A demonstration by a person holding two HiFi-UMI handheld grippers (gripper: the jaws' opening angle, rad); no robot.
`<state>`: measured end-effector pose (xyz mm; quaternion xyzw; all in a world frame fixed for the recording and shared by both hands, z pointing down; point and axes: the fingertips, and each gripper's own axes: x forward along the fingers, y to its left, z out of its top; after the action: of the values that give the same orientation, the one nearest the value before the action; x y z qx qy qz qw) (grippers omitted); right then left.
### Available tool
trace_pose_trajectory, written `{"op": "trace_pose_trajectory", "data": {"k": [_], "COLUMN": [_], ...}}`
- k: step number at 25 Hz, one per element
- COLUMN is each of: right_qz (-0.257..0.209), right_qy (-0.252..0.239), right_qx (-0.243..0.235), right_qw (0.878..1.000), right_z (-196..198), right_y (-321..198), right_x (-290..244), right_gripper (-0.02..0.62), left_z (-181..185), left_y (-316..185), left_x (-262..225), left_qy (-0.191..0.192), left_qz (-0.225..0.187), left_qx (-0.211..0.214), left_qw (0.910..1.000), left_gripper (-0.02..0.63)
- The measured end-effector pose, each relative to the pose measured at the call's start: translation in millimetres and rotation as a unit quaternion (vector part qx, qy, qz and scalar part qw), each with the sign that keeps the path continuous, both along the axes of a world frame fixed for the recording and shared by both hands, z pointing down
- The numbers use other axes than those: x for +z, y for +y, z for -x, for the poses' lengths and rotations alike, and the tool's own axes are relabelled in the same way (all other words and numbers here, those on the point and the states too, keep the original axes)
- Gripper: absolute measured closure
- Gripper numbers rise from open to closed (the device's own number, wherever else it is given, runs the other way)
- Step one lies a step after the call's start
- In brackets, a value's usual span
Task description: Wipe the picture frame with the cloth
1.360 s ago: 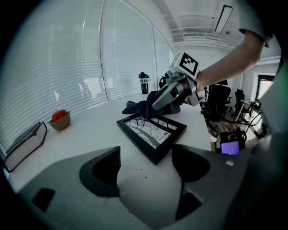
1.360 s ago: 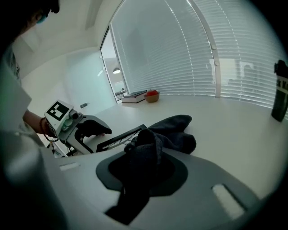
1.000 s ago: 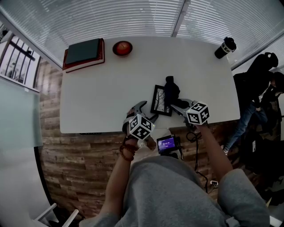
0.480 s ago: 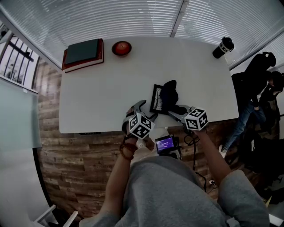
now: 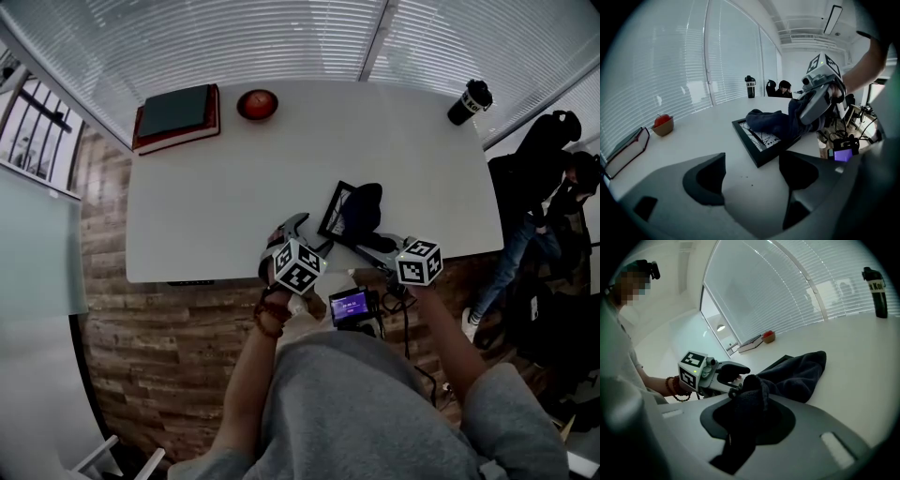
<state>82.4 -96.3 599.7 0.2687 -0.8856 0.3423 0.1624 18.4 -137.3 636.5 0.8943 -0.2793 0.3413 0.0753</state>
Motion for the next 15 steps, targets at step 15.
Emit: {"op": "trace_pose_trajectory", "data": {"k": [15], "right_qz": [-0.186], "right_qy": [-0.161], "right_qx": [0.065], "right_qw": [0.967], "right_z": [-3.1], "right_y": [-21.7], "right_x": [-136.3], "right_gripper": [0.512], "left_z": [-2.2], "left_y": [-4.5], "left_x": [-23.1], "left_qy": [0.072], "left_qz": [-0.017], "left_qx": [-0.008], "left_qw": [0.9972], "left_gripper": [0.258]}}
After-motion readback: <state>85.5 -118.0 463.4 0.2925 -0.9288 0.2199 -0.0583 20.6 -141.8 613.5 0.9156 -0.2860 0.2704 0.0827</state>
